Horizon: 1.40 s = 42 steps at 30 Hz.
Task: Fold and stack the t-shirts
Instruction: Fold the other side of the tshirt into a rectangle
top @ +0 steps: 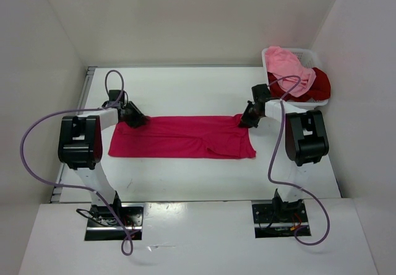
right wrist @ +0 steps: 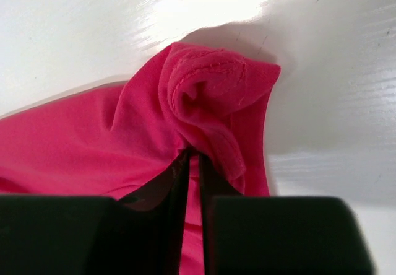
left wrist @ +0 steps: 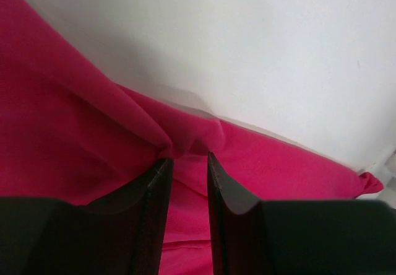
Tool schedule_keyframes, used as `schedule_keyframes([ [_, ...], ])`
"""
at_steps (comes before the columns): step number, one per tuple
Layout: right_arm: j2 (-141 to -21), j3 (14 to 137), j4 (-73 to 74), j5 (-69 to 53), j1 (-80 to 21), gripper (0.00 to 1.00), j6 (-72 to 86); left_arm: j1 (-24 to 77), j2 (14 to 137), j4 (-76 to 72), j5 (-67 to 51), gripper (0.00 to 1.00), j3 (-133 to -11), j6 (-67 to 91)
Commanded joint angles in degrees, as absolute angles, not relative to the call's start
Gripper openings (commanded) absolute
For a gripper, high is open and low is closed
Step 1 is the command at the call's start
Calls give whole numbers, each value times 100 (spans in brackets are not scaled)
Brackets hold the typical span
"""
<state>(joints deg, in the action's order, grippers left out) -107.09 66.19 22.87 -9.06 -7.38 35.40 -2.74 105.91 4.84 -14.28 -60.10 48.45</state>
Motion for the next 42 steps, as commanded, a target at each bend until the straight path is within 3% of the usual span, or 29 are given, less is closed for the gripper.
schedule_keyframes([
  [1, -10205, 6793, 2241, -764, -765, 18, 3568, -457, 10635, 519, -1520, 36, -5889, 4965],
  [10, -8922, 6663, 2610, -1106, -1466, 27, 3384, -335, 9844, 519, -1723, 38, -5958, 5106],
  [12, -8921, 6584, 2610, -1178, -2087, 10, 3384, -220, 9844, 519, -1723, 38, -6011, 5106],
  [14, -8982, 6530, 2610, -1239, -2590, 2, 3384, -80, 9844, 519, -1723, 38, -6012, 5106],
  [17, -9141, 6530, 2663, -1021, -3479, 0, 3454, -18, 9738, 571, -1723, 38, -6012, 5054],
  [18, -9236, 6530, 2663, -950, -3724, 1, 3515, 43, 9677, 571, -1670, 38, -6012, 5054],
  [22, -9352, 6530, 2663, -792, -3849, 37, 3516, 44, 9677, 571, -1670, 38, -5836, 5054],
  [23, -9352, 6530, 2715, -713, -3850, 39, 3516, 44, 9616, 571, -1670, 38, -5836, 5054],
  [42, -10046, 6539, 3023, -88, -4008, 36, 3349, 44, 9510, 466, -1670, 38, -5546, 5001],
])
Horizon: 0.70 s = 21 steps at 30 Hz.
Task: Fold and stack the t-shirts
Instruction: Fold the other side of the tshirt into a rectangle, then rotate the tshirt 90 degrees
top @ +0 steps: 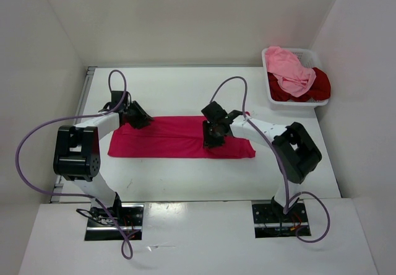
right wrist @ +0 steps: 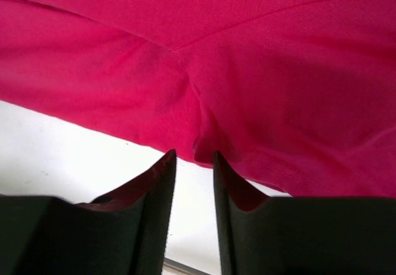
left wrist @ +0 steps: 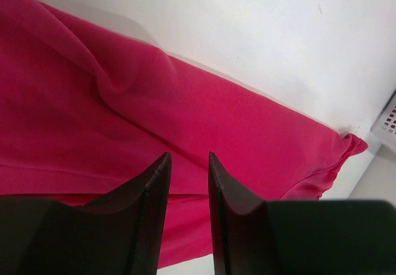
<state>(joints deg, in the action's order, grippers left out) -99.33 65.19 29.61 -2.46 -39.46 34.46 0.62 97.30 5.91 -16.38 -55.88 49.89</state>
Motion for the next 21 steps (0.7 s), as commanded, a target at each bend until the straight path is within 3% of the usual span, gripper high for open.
schedule_keyframes([
  [1, -10107, 6591, 3023, -88, -4008, 34, 3349, 44, 9510, 466, -1670, 38, -5546, 5001],
  [5, -10257, 6714, 2971, -149, -4069, 19, 3349, 44, 9510, 466, -1670, 38, -5546, 5001],
  [13, -10546, 6715, 2918, -272, -4245, 14, 3401, 44, 9562, 466, -1670, 38, -5651, 5001],
  [17, -10547, 6776, 2918, -387, -4298, 22, 3401, 44, 9562, 466, -1670, 38, -5651, 5001],
  [18, -10547, 6872, 2918, -439, -4298, 32, 3401, 44, 9562, 466, -1670, 38, -5651, 5001],
  [21, -10469, 7057, 3215, -519, -4298, 47, 3279, 44, 9562, 588, -1583, 38, -5704, 4939],
])
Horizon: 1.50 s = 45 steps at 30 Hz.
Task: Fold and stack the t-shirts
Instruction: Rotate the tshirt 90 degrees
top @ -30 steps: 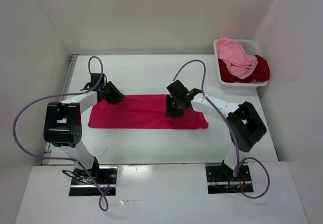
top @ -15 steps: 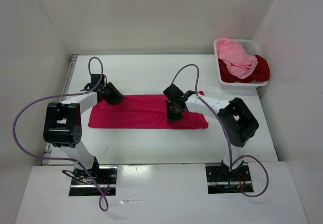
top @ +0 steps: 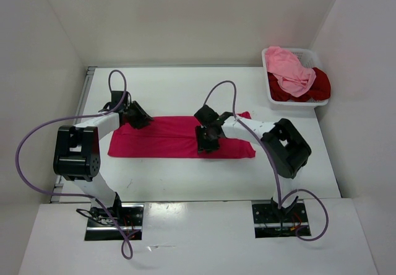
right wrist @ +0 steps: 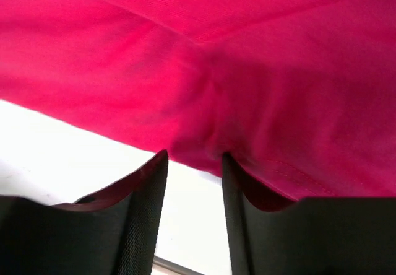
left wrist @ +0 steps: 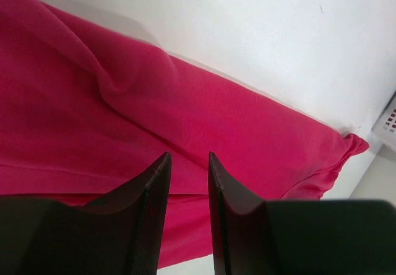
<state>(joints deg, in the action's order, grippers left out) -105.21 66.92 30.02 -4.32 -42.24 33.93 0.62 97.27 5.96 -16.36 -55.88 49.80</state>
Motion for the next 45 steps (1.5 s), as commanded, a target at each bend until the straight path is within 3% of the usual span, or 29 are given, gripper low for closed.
schedule_keyframes([
  [1, -10329, 7171, 3286, -519, -4298, 48, 3278, 44, 9502, 589, -1582, 38, -5704, 4879],
  [7, -9730, 7094, 3314, -765, -3727, 47, 3112, 44, 9387, 817, -1389, 38, -6072, 4597],
  [8, -9729, 7041, 3253, -826, -3544, 42, 3111, 44, 9387, 817, -1389, 38, -6125, 4536],
  [9, -9729, 6953, 3095, -826, -3464, 27, 3111, 44, 9387, 870, -1389, 34, -6126, 4535],
  [12, -9825, 6838, 2717, -887, -3122, 7, 3181, 166, 9325, 993, -1389, 31, -6327, 4272],
  [19, -10326, 6680, 2312, -537, -2532, 3, 3410, 167, 9202, 1116, -1397, 28, -6451, 4043],
  [27, -11660, 7478, 2145, -220, -2417, 2, 3568, 456, 9149, 864, -1932, 26, -6565, 4453],
  [33, -13538, 10041, 2643, -439, -2417, 1, 3516, 1186, 9229, 1020, -1819, 26, -6812, 4518],
  [36, -14490, 12395, 3406, -597, -2417, 1, 3463, 1187, 9027, 1229, -1566, 24, -6619, 4570],
  [39, -15973, 15938, 4503, -799, -2417, 1, 3323, 1134, 8825, 1450, -1459, 24, -6451, 4509],
  [41, -16416, 17360, 5156, -878, -2479, 4, 3252, 1134, 8754, 1529, -1345, 23, -6390, 4456],
  [42, -16418, 17715, 5351, -949, -2479, 5, 3252, 1073, 8684, 1529, -1345, 21, -6390, 4456],
  [45, -15559, 17166, 5405, -967, -2548, 11, 3103, 1020, 8631, 1582, -1143, 16, -6477, 4456],
])
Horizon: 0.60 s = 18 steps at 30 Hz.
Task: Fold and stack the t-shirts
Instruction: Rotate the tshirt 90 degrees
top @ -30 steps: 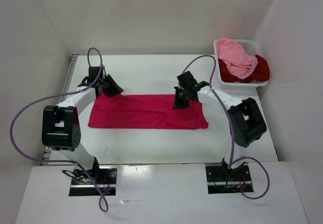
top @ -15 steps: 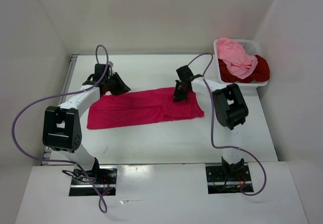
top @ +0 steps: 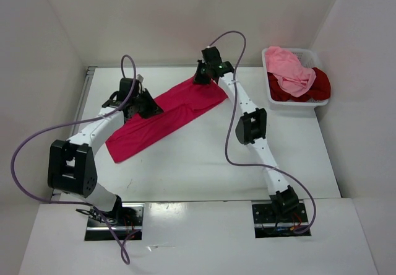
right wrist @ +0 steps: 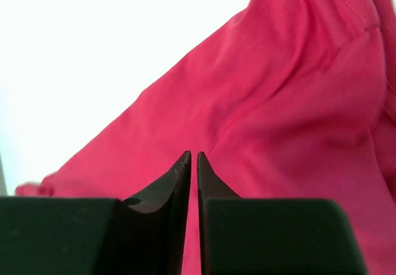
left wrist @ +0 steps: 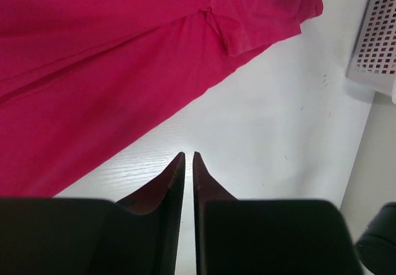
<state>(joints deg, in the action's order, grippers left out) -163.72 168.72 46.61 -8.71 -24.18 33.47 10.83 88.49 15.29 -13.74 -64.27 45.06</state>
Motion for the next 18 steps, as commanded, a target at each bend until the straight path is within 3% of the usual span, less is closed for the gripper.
schedule_keyframes([
  [1, -15087, 17069, 5405, -880, -2549, 13, 3033, 1020, 8631, 1634, -1143, 14, -6538, 4456],
  [4, -13998, 16123, 5266, -957, -2602, 24, 2901, 967, 8683, 1635, -1002, 8, -6609, 4456],
  [6, -13258, 14386, 4521, -879, -2882, 31, 2742, 897, 8684, 1635, -940, 6, -6609, 4395],
  [7, -12349, 13552, 4056, -1018, -2961, 33, 2742, 896, 8684, 1635, -940, 6, -6662, 4395],
  [8, -11905, 11812, 3538, -1176, -3014, 35, 2995, 844, 8684, 1635, -940, 6, -6662, 4316],
  [11, -10858, 9415, 2226, -1431, -3216, 43, 3714, 651, 8684, 1635, -888, 6, -6540, 4210],
  [13, -10697, 8382, 1412, -1817, -3418, 44, 4094, 485, 8631, 1635, -888, 6, -6469, 4158],
  [18, -11415, 7981, 634, -1668, -4157, 50, 4787, 536, 8763, 1583, -1037, 6, -6250, 4157],
])
